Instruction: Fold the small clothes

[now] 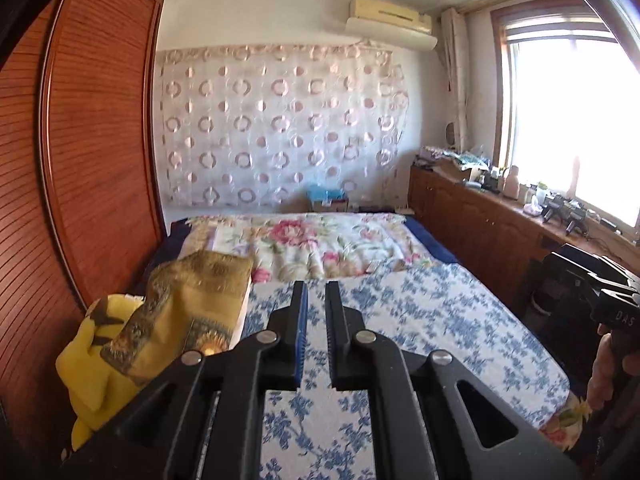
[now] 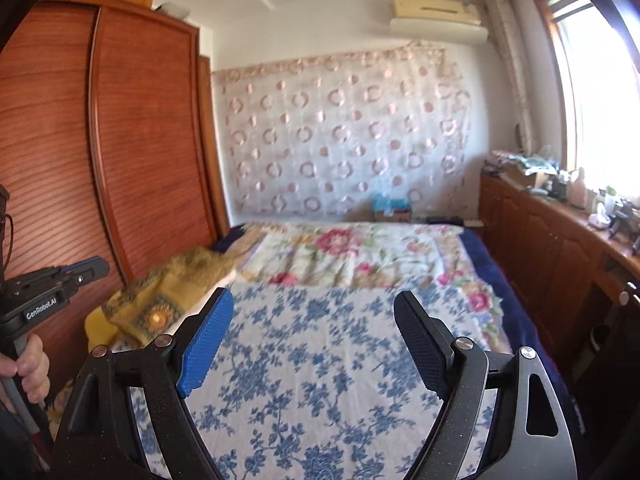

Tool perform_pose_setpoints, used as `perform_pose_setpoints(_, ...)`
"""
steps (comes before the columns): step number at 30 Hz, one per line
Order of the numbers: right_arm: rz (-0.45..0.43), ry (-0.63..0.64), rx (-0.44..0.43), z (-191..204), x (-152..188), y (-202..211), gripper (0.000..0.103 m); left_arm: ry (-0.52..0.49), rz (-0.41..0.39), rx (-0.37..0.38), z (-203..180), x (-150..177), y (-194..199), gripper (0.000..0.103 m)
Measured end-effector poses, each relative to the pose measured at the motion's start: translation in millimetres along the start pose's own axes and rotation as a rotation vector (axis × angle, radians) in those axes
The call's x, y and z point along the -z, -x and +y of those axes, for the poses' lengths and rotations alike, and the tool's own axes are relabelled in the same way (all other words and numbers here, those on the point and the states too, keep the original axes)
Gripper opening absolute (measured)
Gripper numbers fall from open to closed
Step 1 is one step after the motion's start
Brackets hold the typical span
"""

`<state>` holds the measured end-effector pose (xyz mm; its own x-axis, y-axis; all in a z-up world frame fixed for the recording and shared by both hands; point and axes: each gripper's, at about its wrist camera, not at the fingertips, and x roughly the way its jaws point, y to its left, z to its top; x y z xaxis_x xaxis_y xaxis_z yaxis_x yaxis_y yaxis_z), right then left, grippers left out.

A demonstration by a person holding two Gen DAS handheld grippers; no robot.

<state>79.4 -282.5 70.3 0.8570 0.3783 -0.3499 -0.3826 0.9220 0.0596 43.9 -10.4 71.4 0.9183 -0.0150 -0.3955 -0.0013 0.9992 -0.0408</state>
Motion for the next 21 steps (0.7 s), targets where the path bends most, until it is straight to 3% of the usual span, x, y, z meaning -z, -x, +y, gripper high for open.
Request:
perform_pose_setpoints(5,-0.038,-0.007,0.034,-5.4,-7.0,12.9,0.084,-0.009,-0.022,0.002,-6.1,-8.1,4.4,0.006)
perform_pose_setpoints(21,-0.042,-0.015,0.055,-12.2,-4.2,16.4,0.084,-0.013,-0.013,-0.011,-6.9,-6.4,4.0,0.007)
